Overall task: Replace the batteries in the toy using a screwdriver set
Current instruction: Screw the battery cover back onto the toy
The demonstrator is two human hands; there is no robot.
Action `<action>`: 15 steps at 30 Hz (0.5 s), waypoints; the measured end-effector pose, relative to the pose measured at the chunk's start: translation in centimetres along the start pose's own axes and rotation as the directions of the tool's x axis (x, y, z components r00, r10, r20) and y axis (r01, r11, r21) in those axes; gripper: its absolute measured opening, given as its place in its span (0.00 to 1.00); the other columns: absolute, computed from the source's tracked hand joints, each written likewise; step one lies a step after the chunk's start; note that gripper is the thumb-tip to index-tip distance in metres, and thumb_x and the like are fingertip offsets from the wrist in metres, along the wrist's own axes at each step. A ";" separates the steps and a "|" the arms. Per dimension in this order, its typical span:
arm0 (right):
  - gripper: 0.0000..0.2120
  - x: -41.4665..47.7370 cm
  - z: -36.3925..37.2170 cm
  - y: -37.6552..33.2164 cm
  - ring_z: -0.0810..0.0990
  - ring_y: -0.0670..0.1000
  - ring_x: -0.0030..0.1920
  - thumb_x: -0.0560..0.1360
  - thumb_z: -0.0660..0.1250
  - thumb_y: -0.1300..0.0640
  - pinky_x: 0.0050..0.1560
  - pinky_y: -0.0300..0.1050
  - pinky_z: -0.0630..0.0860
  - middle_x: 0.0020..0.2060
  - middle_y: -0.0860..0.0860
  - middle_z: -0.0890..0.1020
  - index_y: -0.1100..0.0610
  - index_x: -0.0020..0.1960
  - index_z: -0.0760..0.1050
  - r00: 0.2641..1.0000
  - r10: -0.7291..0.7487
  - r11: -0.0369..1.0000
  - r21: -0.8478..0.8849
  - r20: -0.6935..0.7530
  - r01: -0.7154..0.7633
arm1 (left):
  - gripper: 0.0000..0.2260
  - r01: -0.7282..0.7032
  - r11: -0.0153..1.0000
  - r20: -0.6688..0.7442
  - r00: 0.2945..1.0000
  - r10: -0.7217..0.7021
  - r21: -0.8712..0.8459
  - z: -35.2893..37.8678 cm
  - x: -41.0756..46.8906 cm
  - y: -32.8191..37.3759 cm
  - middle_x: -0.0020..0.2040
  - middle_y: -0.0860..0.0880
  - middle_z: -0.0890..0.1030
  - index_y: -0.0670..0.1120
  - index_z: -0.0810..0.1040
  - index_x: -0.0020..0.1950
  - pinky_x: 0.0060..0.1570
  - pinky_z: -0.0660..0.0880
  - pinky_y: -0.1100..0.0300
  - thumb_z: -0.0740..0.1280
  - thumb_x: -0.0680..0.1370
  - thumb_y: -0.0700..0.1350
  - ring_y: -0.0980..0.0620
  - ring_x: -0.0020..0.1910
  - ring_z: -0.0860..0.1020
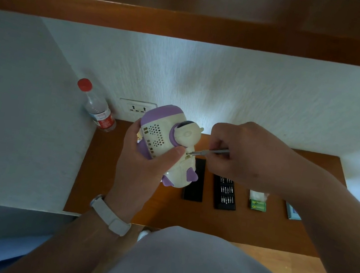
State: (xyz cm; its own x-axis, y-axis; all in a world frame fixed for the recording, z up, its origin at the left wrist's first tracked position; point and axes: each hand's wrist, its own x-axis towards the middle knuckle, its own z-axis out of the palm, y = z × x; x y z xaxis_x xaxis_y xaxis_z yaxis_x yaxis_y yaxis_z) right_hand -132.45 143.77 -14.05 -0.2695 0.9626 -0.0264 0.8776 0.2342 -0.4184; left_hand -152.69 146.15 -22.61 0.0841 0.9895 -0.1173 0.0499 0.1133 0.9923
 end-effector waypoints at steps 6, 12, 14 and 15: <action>0.12 0.0 0.2 0.0 0.70 0.46 0.24 0.72 0.60 0.46 0.27 0.45 0.70 0.25 0.46 0.73 0.53 0.41 0.76 1.000 0.010 1.000 0.013 -0.011 -0.010 | 0.39 0.007 1.000 0.018 1.000 -0.008 0.023 -0.2 0.5 -0.3 0.48 0.69 0.81 0.52 0.66 0.74 0.36 0.80 0.65 0.78 0.65 0.50 0.66 0.51 0.82; 0.04 -0.3 0.4 -0.6 0.73 0.48 0.25 0.72 0.62 0.51 0.27 0.49 0.73 0.27 0.47 0.76 0.50 0.44 0.70 1.000 -0.015 0.999 0.045 -0.021 0.016 | 0.40 -0.007 0.999 0.026 1.000 0.006 0.038 -0.5 0.8 -0.5 0.48 0.70 0.81 0.52 0.66 0.74 0.36 0.80 0.67 0.77 0.64 0.51 0.67 0.52 0.81; 0.04 -0.2 0.3 -0.7 0.73 0.47 0.26 0.73 0.64 0.52 0.27 0.47 0.73 0.27 0.47 0.76 0.52 0.43 0.72 1.000 -0.022 1.000 0.022 -0.016 0.022 | 0.40 -0.005 0.999 0.024 1.000 0.004 0.032 -0.6 0.8 -0.3 0.47 0.71 0.80 0.52 0.67 0.73 0.35 0.79 0.67 0.77 0.63 0.53 0.68 0.51 0.81; 0.05 -0.1 0.2 -0.7 0.73 0.47 0.25 0.74 0.65 0.52 0.27 0.45 0.71 0.27 0.47 0.76 0.53 0.43 0.73 1.000 -0.022 1.000 0.005 -0.013 0.022 | 0.40 -0.001 1.000 0.024 1.000 0.000 0.029 -0.7 0.8 -0.3 0.47 0.71 0.80 0.53 0.67 0.73 0.35 0.79 0.68 0.77 0.62 0.53 0.68 0.51 0.81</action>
State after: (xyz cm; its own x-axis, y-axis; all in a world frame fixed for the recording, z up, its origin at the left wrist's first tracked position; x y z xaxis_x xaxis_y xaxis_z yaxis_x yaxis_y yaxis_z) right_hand -133.11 143.51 -13.97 -0.2833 0.9590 -0.0055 0.8696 0.2545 -0.4231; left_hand -153.30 146.96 -22.94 0.1081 0.9871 -0.1179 0.0786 0.1097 0.9908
